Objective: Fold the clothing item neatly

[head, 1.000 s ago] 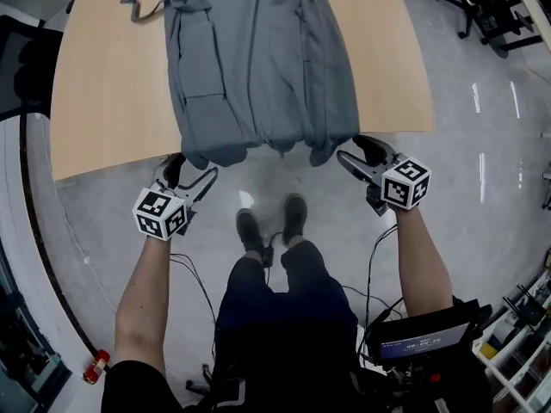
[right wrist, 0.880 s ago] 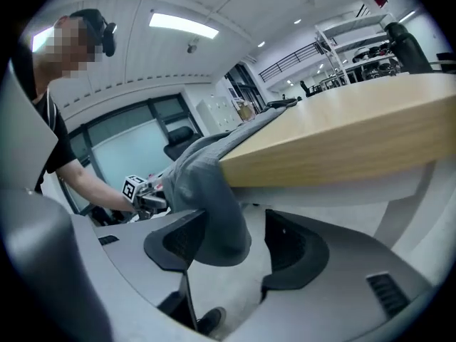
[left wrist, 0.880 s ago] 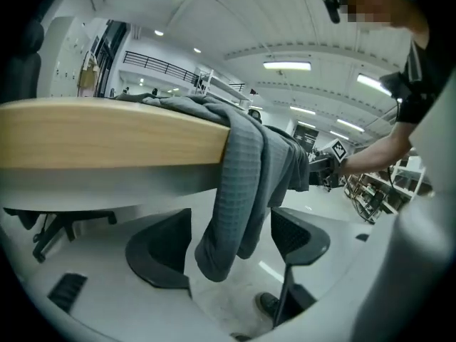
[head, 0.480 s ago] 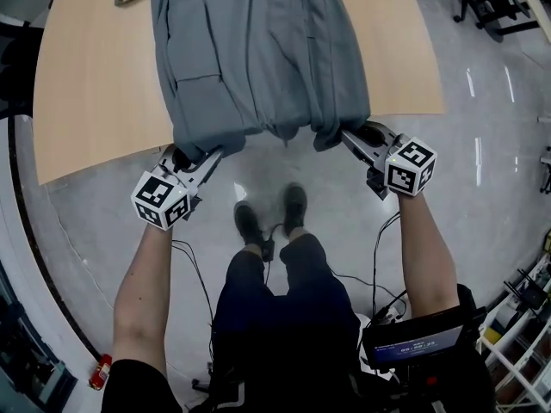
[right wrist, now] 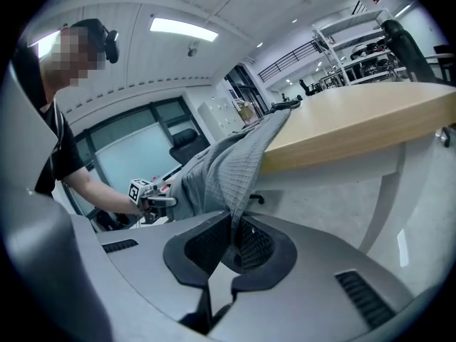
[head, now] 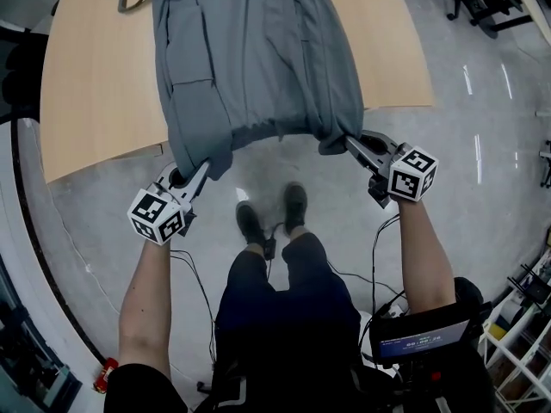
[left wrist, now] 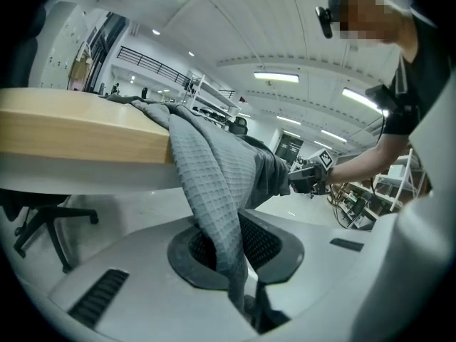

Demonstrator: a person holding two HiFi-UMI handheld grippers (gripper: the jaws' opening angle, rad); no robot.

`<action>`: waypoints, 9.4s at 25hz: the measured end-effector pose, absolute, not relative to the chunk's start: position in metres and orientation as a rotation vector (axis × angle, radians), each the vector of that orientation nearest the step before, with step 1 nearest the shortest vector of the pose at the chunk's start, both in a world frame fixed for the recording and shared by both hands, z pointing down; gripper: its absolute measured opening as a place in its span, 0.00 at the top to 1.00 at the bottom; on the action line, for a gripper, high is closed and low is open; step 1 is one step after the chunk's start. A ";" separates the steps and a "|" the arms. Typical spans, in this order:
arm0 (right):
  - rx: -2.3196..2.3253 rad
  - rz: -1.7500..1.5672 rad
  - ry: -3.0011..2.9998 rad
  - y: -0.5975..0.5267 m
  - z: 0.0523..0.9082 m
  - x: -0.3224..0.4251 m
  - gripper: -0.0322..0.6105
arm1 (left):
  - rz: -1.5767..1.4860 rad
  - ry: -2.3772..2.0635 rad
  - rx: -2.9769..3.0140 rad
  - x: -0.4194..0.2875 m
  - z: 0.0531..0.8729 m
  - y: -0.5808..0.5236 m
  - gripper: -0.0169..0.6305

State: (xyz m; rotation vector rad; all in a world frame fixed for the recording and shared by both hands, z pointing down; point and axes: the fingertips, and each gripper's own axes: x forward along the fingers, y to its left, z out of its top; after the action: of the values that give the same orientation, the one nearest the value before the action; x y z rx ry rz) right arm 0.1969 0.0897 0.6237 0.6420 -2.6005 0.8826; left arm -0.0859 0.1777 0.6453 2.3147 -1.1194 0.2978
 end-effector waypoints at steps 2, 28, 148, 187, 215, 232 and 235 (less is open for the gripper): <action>0.661 0.891 -2.593 0.096 0.622 0.204 0.92 | 0.305 -1.123 2.307 -0.089 0.640 0.190 0.93; 0.697 0.852 -2.460 0.121 0.632 0.242 0.76 | 0.413 -1.353 2.093 -0.118 0.650 0.236 0.71; 0.637 0.722 -2.463 0.115 0.721 0.163 0.60 | 0.462 -1.317 2.158 -0.137 0.689 0.183 0.42; 0.186 1.130 -2.716 0.164 0.536 0.183 0.92 | 0.097 -0.921 2.354 -0.042 0.533 0.264 0.94; 0.631 1.176 -2.616 0.048 0.358 0.156 0.92 | 0.091 -0.705 2.027 -0.124 0.383 0.186 0.94; 0.531 1.294 -2.600 -0.130 0.358 0.117 0.92 | 0.054 -0.789 1.908 -0.167 0.370 0.009 0.94; 0.496 1.309 -2.590 -0.172 0.358 0.109 0.92 | -0.085 -0.792 1.737 -0.175 0.368 -0.021 0.94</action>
State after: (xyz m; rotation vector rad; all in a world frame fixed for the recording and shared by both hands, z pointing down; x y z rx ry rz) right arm 0.1093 -0.1717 0.3582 0.4957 -2.5898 1.3088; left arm -0.1749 -0.0205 0.3677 1.7366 -0.7921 -0.0847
